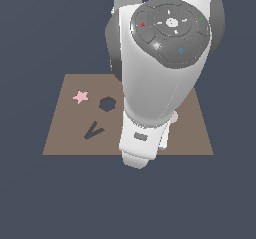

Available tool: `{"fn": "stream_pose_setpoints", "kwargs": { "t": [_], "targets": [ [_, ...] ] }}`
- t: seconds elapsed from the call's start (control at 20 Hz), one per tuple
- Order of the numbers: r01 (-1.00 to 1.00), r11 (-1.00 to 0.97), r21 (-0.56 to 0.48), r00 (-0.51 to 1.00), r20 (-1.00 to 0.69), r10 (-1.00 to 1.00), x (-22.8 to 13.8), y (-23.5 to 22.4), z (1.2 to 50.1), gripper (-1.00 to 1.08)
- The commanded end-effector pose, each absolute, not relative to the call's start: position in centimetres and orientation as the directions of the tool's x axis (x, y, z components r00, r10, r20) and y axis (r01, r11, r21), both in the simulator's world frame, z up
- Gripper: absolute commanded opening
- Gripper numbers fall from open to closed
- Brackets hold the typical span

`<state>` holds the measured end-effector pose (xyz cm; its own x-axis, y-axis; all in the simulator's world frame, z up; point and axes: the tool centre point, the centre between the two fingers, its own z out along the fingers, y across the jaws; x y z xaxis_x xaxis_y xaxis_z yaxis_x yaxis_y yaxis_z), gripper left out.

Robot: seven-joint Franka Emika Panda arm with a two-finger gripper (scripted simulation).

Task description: Insert a designated object into the corresponding slot on a board.

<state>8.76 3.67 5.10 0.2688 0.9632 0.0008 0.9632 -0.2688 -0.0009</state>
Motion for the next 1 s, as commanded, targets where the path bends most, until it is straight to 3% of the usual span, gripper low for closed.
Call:
{"fn": "stream_pose_setpoints", "kwargs": {
  "t": [0.0,0.85,0.9,0.95],
  "targets": [
    [0.968,-0.252,0.000,0.252,0.000,0.968,8.9,3.7,5.0,1.00],
    [0.967,-0.255,0.000,0.255,0.000,0.967,8.8,3.8,3.0,1.00],
    [0.967,-0.255,0.000,0.255,0.000,0.967,8.8,3.8,3.0,-1.00],
    [0.967,-0.255,0.000,0.255,0.000,0.967,8.8,3.8,3.0,-1.00]
  ]
}}
